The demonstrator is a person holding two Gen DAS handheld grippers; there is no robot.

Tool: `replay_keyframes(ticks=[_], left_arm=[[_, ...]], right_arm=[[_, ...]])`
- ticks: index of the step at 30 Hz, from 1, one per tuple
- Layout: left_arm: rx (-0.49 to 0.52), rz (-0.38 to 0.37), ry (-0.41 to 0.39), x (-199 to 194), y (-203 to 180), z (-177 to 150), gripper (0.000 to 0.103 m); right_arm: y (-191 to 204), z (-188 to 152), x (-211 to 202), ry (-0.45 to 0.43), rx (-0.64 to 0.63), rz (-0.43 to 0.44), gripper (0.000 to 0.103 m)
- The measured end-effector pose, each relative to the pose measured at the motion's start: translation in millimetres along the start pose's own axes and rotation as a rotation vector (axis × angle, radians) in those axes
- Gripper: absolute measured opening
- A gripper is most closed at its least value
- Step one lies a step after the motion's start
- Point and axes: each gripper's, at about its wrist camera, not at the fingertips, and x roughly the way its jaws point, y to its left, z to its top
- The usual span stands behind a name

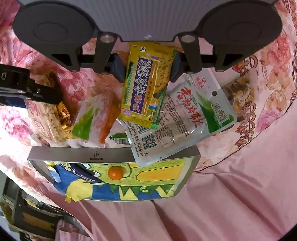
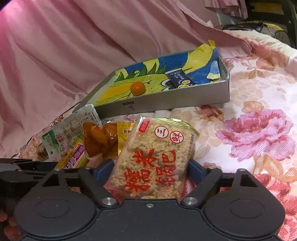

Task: Organize snacks
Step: 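Grasp the yellow candy bar with the left tool while the right tool grasps the rice-cracker bag, then carry the candy bar and rice-cracker bag over the tray with both tools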

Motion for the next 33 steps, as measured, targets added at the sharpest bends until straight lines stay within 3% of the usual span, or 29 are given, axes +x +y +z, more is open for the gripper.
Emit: replay_keyframes(ticks=[9, 18, 23, 33], left_arm=[[-0.133, -0.05, 0.049, -22, 8, -19, 0.053], [-0.172, -0.131, 0.059, -45, 9, -36, 0.052], [-0.187, -0.155, 0.031, -56, 14, -37, 0.052], [-0.209, -0.188, -0.073, -76, 19, -33, 0.052]], right_arm=[[7, -9, -18, 0.033, -0.03, -0.033, 0.08], [34, -27, -48, 0.004, -0.209, -0.077, 0.08], [49, -34, -61, -0.053, -0.305, -0.072, 0.08], [55, -31, -76, -0.16, -0.332, -0.062, 0.08]])
